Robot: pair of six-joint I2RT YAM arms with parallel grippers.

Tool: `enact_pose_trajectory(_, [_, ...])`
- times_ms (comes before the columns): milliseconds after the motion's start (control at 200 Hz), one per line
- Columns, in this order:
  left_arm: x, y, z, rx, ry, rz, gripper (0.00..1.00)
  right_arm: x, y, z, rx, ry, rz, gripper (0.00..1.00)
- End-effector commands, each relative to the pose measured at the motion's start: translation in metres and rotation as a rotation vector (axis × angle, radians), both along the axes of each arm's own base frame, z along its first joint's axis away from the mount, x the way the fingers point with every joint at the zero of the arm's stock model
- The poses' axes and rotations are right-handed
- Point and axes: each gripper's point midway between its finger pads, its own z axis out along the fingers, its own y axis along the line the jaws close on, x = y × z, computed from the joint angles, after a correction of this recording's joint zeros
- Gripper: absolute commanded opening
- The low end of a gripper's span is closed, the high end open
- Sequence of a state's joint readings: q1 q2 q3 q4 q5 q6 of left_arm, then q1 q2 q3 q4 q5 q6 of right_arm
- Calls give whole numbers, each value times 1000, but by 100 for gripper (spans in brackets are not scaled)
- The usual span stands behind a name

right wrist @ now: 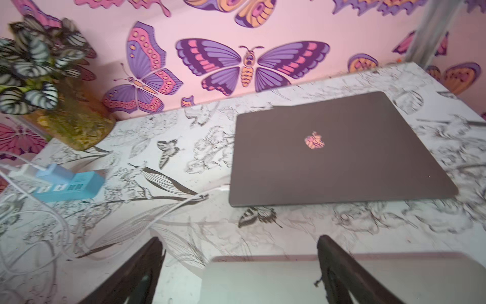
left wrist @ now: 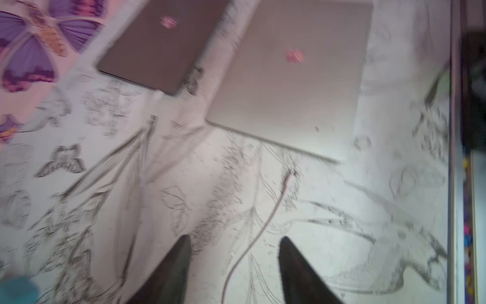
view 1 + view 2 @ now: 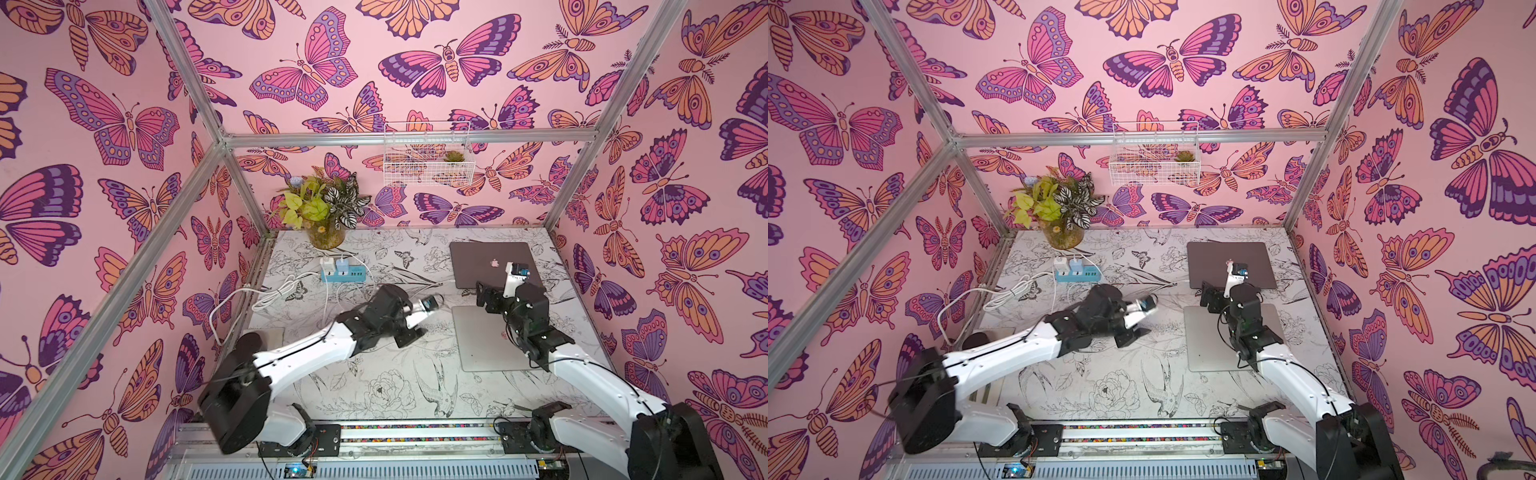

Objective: Unplug the laptop charger
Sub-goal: Move the socket to the center of the board.

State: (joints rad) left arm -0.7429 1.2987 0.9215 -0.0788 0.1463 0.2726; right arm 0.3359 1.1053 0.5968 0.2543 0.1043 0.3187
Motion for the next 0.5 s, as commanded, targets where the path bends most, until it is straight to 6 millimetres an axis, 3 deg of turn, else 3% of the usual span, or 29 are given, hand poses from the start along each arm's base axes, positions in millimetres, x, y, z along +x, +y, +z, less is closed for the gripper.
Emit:
enact_pose_trajectory(0, [60, 78, 79, -295, -62, 429, 63, 6, 41, 29, -6, 14, 156, 89])
enact_pose_trajectory(45, [78, 123, 88, -338, -55, 620, 63, 10, 61, 38, -6, 37, 214, 86])
enact_pose_trajectory(100, [91, 172, 85, -333, -24, 826, 62, 14, 86, 46, -20, 63, 269, 84])
enact_pose_trajectory(215, [109, 241, 69, -365, 89, 1056, 63, 22, 139, 58, 2, 129, 413, 74])
enact_pose_trajectory(260, [114, 264, 61, -423, 137, 1114, 57, 26, 157, 60, 14, 146, 453, 70])
enact_pose_trajectory(341, [125, 297, 46, -507, 181, 1180, 58, 32, 182, 65, 41, 167, 500, 62])
enact_pose_trajectory(356, [127, 302, 46, -520, 186, 1187, 59, 36, 189, 57, 41, 189, 510, 62])
enact_pose_trajectory(371, [132, 307, 32, -514, 224, 1201, 59, 37, 194, 55, 47, 197, 522, 60])
enact_pose_trajectory(491, [160, 331, -4, -540, 370, 1203, 59, 42, 229, 59, 48, 212, 594, 55])
